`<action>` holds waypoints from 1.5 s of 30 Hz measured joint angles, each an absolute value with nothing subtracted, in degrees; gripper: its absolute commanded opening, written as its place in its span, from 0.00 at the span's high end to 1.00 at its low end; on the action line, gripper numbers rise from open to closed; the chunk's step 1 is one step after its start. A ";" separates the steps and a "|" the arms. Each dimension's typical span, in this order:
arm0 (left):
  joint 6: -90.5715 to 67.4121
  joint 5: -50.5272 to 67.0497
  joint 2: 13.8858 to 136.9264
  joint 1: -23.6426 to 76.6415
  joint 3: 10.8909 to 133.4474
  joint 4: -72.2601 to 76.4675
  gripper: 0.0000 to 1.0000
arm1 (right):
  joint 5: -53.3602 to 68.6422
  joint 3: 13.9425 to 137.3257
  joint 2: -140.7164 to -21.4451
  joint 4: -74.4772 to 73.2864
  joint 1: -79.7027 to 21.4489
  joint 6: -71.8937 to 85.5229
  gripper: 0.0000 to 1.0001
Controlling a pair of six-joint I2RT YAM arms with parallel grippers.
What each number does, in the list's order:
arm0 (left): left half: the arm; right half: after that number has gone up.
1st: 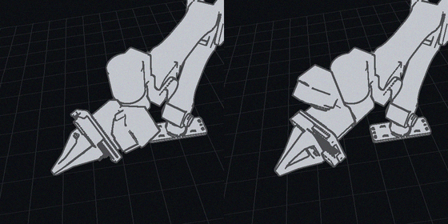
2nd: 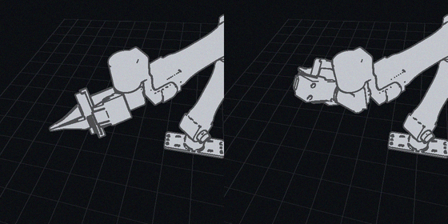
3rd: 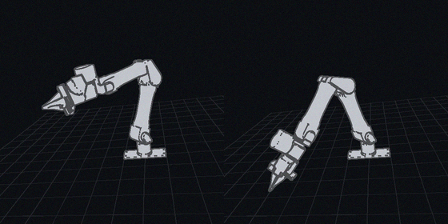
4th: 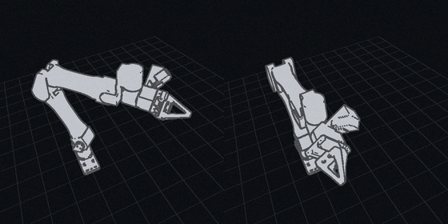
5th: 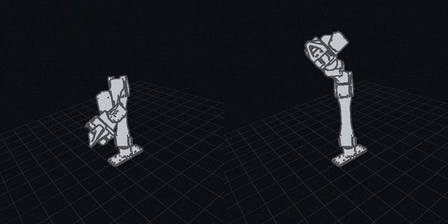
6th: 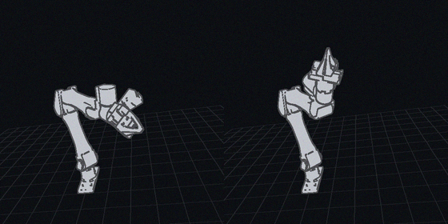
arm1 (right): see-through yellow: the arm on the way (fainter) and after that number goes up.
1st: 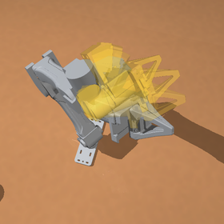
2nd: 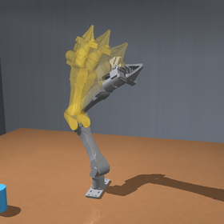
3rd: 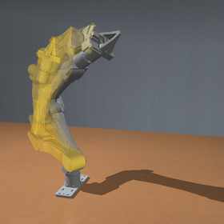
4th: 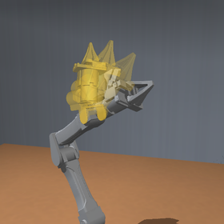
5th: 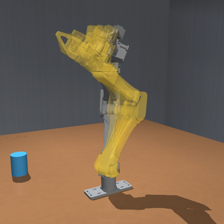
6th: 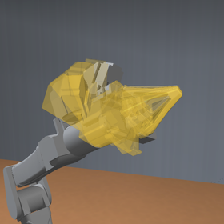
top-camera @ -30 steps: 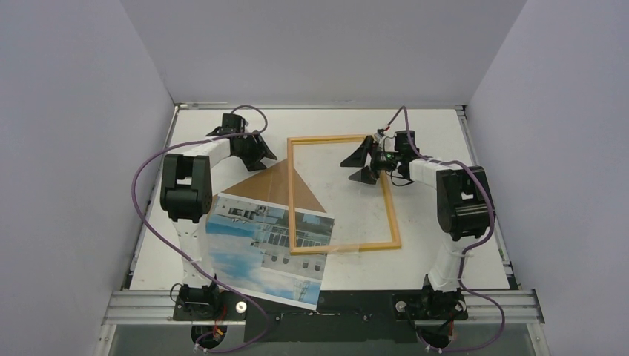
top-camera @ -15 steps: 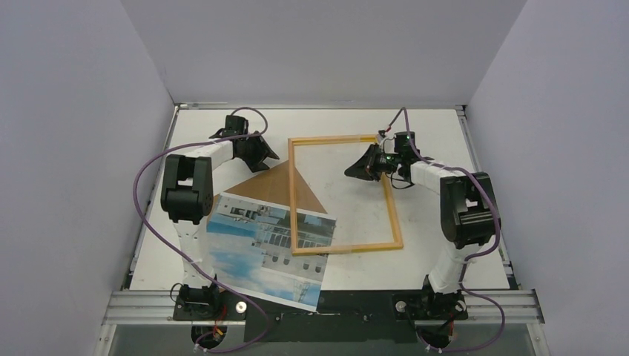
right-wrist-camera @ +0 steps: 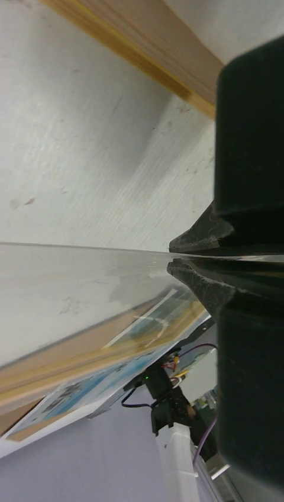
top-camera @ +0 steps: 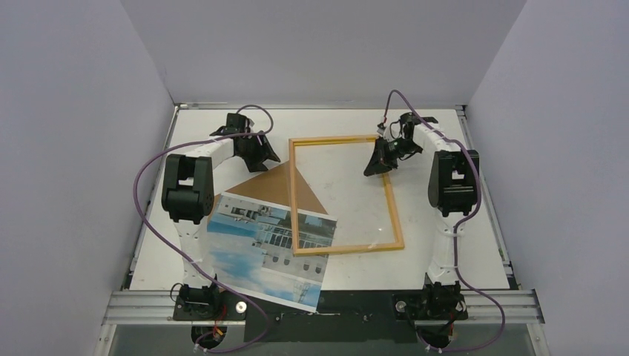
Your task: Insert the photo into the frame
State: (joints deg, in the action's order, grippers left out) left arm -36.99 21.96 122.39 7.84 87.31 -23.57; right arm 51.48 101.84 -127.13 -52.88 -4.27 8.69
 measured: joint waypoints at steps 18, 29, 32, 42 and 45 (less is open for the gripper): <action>-32.32 24.95 123.68 8.03 89.86 -25.54 0.44 | 49.39 92.79 -122.19 -50.17 -2.70 7.73 1.00; -32.29 28.14 123.68 8.88 90.19 -25.50 0.44 | 49.54 87.81 -115.37 -37.98 -1.08 14.48 1.00; -32.29 28.71 123.70 9.23 90.48 -25.52 0.44 | 49.80 88.14 -115.42 -38.96 -0.71 13.69 1.00; -31.75 29.45 125.36 10.22 93.84 -26.33 0.45 | 51.35 97.12 -119.48 -49.84 -0.71 5.74 1.00; -31.20 29.47 126.28 10.68 94.78 -26.96 0.45 | 51.46 97.62 -120.07 -51.16 -0.73 5.04 1.00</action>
